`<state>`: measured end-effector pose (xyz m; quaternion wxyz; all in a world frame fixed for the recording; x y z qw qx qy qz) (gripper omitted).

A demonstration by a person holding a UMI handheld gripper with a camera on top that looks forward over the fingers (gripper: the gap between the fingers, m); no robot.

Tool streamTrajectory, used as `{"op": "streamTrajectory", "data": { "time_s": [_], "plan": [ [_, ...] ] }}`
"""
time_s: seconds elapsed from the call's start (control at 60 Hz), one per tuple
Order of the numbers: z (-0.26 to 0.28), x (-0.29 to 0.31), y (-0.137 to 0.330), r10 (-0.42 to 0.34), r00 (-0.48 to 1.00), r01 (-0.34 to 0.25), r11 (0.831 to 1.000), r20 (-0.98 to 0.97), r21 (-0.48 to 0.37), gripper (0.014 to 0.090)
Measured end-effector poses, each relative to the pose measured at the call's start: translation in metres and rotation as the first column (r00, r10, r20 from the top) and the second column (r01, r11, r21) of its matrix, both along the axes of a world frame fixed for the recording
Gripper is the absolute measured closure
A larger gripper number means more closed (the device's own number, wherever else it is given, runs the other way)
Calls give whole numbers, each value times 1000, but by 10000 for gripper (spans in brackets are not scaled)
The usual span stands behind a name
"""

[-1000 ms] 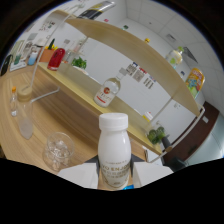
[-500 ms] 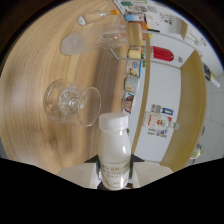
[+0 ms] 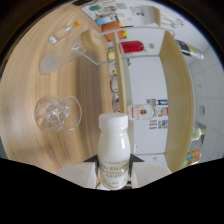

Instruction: Make me a cup of Mount Fuji.

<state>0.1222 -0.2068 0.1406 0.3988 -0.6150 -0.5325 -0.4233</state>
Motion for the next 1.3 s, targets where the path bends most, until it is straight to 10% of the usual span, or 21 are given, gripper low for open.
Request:
{"op": "streamTrajectory", "data": {
  "time_s": [0.35,0.617,1.017,1.3],
  "plan": [
    [-17,3,-4,-189,436,196,974,-880,-112,560],
    [-68,11,6,-267,105,242,941,-958,-236,561],
    [-87,18,-16,-325,81,241,924,-942,-298,534],
    [-60,15,-48,-421,56,319,867,-905,-383,190]
  ]
}}
